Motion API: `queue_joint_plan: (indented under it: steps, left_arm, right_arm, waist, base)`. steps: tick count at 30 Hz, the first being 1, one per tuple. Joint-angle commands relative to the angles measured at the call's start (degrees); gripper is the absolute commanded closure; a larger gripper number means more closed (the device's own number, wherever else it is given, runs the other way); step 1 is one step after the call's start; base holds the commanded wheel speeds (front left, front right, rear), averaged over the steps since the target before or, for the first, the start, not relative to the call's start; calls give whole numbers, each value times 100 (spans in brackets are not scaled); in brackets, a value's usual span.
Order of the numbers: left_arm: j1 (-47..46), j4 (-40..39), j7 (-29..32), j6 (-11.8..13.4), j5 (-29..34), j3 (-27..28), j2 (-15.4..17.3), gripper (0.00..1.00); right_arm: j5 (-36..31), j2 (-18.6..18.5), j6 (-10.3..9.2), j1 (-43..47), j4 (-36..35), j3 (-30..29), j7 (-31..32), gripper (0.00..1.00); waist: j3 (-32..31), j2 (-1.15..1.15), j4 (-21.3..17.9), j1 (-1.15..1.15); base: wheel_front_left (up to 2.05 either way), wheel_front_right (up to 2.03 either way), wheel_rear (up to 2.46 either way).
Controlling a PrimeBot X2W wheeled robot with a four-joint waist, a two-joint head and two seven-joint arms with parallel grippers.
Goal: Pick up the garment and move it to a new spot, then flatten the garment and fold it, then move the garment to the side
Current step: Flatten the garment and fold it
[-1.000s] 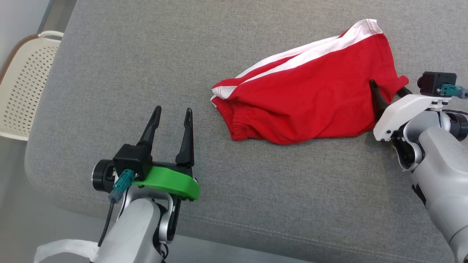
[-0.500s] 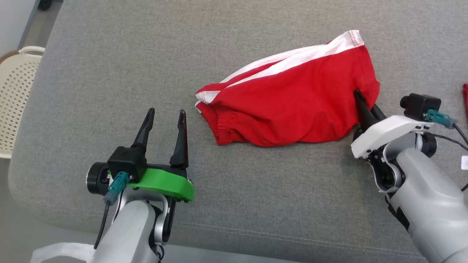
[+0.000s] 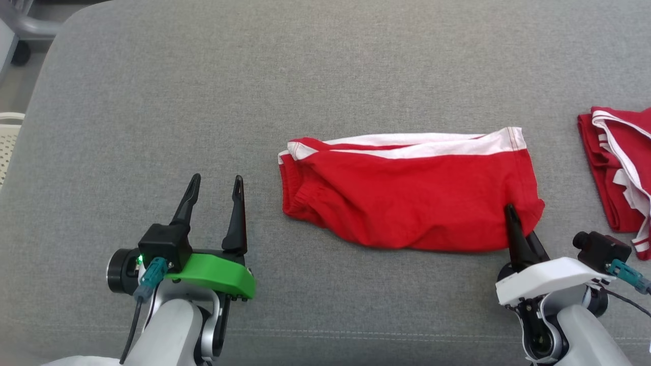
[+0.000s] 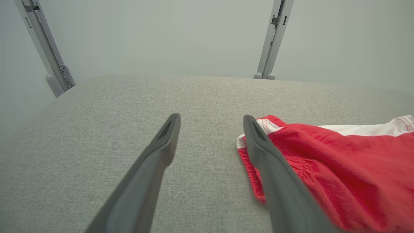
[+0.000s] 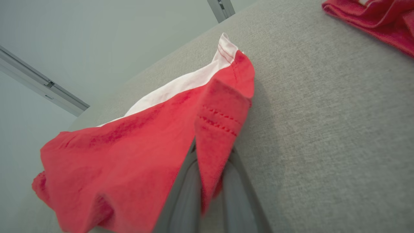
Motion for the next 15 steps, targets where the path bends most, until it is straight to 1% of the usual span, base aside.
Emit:
queue_joint_plan:
  steps: [1,4,8,12,15]
  left_arm:
    - [116,-33,22,46,-12,35,67,0]
    - [213,-102,85,81,-29,37,133,0]
    - [278,-197,170,116,-36,12,174,0]
    - [331,-318,244,153,-32,-2,228,0]
    - [340,-377,284,165,-42,-12,256,0]
  right_arm:
    - [-138,35,2,169,-54,-142,-13,100]
    - [-291,141,2,334,-10,-366,-12,100]
    - [-505,244,2,335,24,-570,-13,100]
    - [-722,320,2,249,-94,-640,-13,100]
    - [-1074,318,2,181,-282,-543,-13,100]
  waist:
    - [-185,0,-192,0]
    - [-276,0,-277,0]
    - [-355,0,-334,0]
    - [-398,0,-365,0]
    - [-416,0,-369,0]
  base:
    - [0,0,0]
    - [0,0,0]
    - [0,0,0]
    - [0,0,0]
    - [0,0,0]
